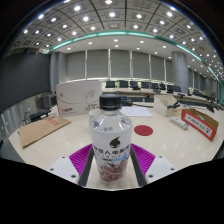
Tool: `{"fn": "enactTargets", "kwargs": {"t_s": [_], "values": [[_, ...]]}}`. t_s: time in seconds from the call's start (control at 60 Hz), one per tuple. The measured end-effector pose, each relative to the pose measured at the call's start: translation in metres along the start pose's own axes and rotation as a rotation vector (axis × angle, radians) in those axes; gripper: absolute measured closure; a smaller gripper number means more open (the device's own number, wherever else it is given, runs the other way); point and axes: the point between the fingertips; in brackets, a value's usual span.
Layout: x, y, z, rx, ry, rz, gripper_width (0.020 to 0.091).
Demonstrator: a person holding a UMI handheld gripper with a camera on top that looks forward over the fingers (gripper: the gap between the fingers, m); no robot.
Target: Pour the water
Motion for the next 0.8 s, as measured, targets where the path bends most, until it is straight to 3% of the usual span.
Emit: {"fn": "enactTargets", "kwargs": {"t_s": [0.05, 0.117, 0.283, 0.55, 0.8], "values": [[-0.005, -0.001, 0.002, 0.006, 0.013, 0.013, 0.0540], [-0.007, -0.004, 0.002, 0.011, 0.027, 0.026, 0.0559], [-0.003, -0.011, 0.005, 0.048, 0.068, 0.021, 0.0688], [-0.015, -0.085, 0.034, 0.242, 0.162, 0.042, 0.0691], [-0.080, -0.174, 0.058, 0.749, 0.308, 0.085, 0.0694]]}}
Point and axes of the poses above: the point between the fingertips, and its own axes, seen from behind it with the camera up: z to the right, y down, x backward, against the way the camera looks, and after that the axes turned 12 degrees about -x, right-handed
